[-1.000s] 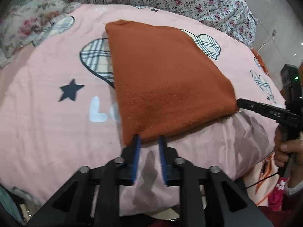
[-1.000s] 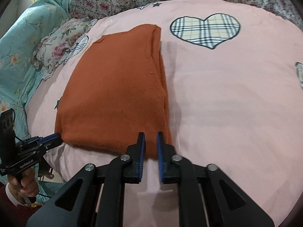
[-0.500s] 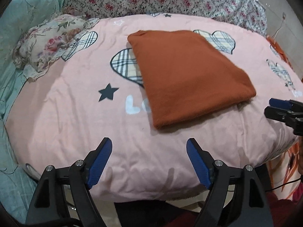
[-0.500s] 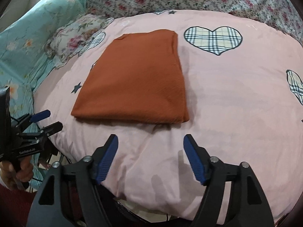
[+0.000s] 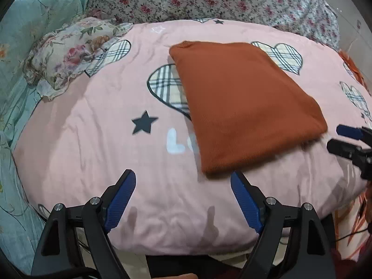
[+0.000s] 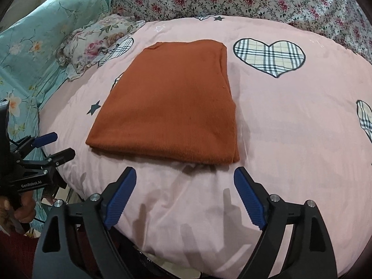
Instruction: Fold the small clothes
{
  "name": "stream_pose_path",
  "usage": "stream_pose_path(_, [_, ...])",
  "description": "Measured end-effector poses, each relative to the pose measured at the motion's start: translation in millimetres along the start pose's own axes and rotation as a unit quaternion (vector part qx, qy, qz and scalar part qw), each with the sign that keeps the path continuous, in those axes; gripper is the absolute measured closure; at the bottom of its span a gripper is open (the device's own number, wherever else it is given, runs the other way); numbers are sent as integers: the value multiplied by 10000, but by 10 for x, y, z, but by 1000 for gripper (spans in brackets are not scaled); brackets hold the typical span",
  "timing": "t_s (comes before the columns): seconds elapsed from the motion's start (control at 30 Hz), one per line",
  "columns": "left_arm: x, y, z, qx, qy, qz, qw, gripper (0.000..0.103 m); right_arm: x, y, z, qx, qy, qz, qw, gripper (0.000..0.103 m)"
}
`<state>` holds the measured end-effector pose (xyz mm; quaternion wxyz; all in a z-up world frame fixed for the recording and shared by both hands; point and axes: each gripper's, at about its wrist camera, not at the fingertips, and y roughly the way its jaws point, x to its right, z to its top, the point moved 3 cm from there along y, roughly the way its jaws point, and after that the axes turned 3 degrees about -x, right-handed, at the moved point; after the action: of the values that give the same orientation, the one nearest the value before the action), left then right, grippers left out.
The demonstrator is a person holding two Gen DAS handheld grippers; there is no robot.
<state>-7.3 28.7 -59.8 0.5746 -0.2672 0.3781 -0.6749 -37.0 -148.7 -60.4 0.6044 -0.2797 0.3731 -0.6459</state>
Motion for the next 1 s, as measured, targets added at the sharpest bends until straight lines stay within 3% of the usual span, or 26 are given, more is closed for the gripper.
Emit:
stream_pose_path(0.63, [129, 255, 514, 16, 100, 187, 9998, 15, -18, 222, 539, -17, -116, 64, 9999, 15])
stream_pose_path(1.0, [60, 371, 726, 59, -115, 211, 9997, 14, -94, 386, 785, -76, -215, 188, 9996, 14])
